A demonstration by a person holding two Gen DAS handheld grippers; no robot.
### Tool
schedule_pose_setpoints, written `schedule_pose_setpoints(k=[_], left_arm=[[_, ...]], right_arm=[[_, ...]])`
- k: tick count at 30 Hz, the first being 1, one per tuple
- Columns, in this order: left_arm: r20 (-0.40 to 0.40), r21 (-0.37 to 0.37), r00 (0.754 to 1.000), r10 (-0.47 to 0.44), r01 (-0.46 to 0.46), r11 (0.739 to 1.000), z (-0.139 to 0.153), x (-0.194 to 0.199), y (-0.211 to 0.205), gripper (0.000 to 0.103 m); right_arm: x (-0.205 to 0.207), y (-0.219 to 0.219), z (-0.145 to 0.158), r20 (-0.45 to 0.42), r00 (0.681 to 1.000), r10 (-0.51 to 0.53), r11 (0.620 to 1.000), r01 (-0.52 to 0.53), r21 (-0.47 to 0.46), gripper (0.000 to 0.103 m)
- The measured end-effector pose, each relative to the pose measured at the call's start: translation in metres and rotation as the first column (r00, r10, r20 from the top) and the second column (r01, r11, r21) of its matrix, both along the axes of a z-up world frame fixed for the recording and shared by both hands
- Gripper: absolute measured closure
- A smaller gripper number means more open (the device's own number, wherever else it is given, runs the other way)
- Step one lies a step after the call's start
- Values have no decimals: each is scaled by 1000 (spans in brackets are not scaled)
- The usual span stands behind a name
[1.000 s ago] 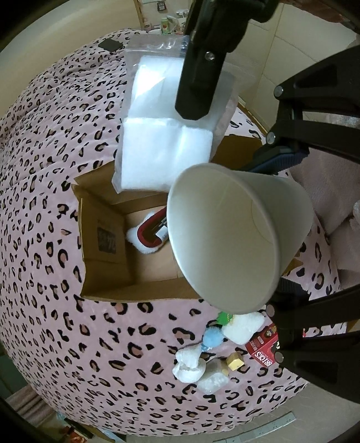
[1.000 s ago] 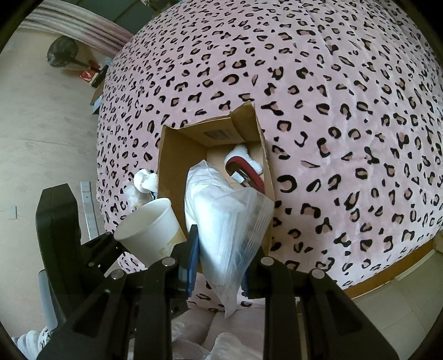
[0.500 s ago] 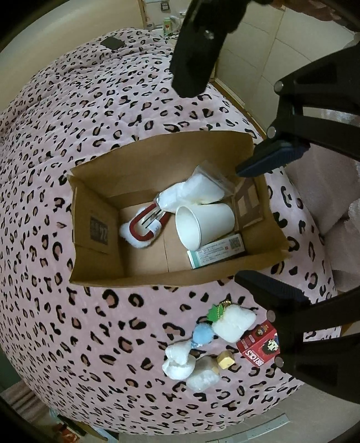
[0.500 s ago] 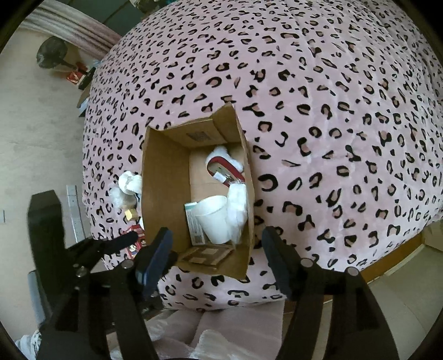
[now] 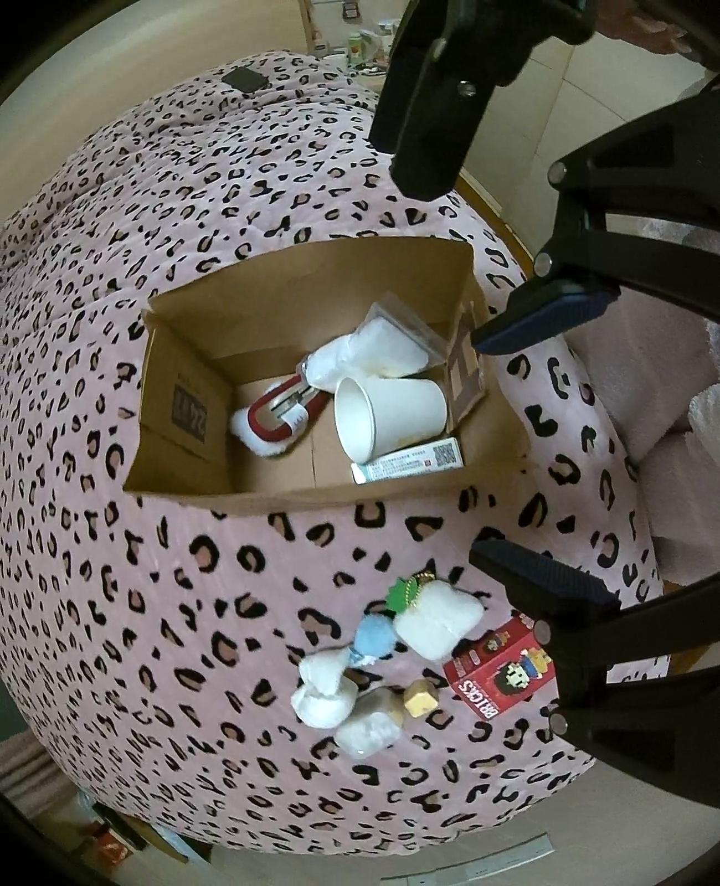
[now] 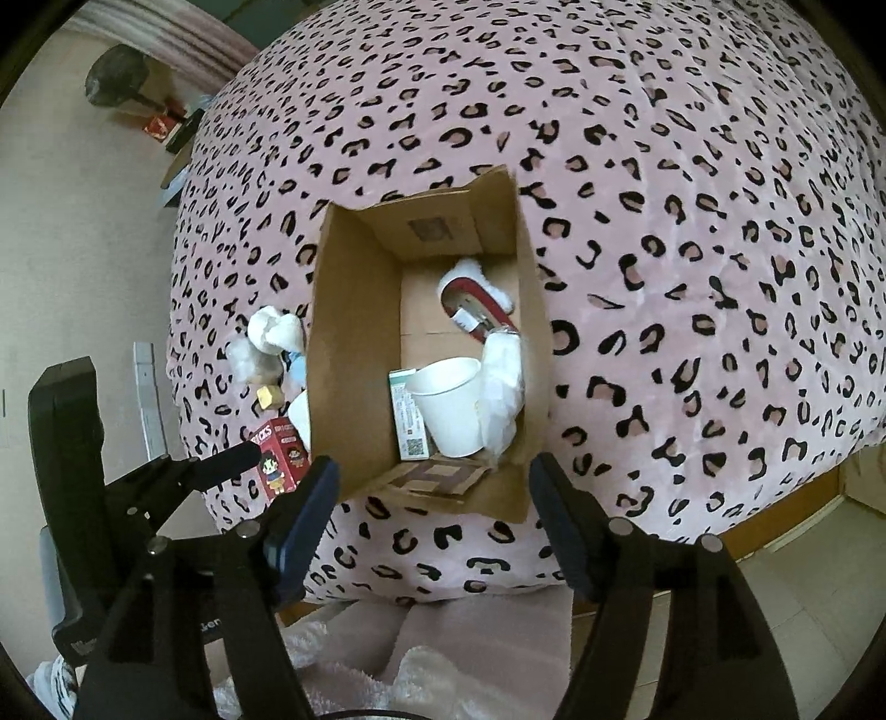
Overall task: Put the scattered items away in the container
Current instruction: 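Withdraw both grippers from the box toward the remaining items, then grasp the red BRICKS box with the left gripper while the right gripper grasps the white fluffy plush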
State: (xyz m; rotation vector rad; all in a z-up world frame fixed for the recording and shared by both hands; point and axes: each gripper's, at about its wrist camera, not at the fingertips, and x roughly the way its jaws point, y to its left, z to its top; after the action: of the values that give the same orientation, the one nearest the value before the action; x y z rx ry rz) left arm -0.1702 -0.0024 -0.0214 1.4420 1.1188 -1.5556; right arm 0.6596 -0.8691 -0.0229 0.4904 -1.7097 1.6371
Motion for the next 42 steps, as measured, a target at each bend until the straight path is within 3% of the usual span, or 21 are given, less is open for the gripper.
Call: schedule_pose_setpoints(k=[13, 20, 24, 28, 35, 39, 42], left_arm=[[-16, -8, 995, 99, -99, 995, 9, 56, 7, 31], [-23, 2, 977, 212, -212, 977, 6, 113, 8, 32], [-26, 21, 949, 315, -315, 949, -1, 160, 11, 32], [-25, 48, 903, 429, -427, 903, -13, 214, 17, 32], [10, 99, 825, 565, -563, 820, -44, 296, 36, 32], [23, 129, 796, 605, -602, 788, -62, 324, 44, 32], [19, 146, 795, 606, -602, 785, -76, 327, 44, 31]], right_arm=[[-42, 21, -31, -2, 993, -116, 993, 116, 35, 29], [-78, 38, -46, -12, 979, -202, 978, 203, 51, 27], [-103, 50, -54, -21, 961, -275, 959, 276, 61, 24], [-135, 63, -60, -29, 936, -352, 933, 353, 72, 22], [-214, 103, -55, -35, 862, -506, 859, 507, 69, 18], [-257, 125, -40, -46, 827, -560, 826, 562, 48, 18], [-274, 123, -30, -86, 839, -538, 838, 543, 57, 18]])
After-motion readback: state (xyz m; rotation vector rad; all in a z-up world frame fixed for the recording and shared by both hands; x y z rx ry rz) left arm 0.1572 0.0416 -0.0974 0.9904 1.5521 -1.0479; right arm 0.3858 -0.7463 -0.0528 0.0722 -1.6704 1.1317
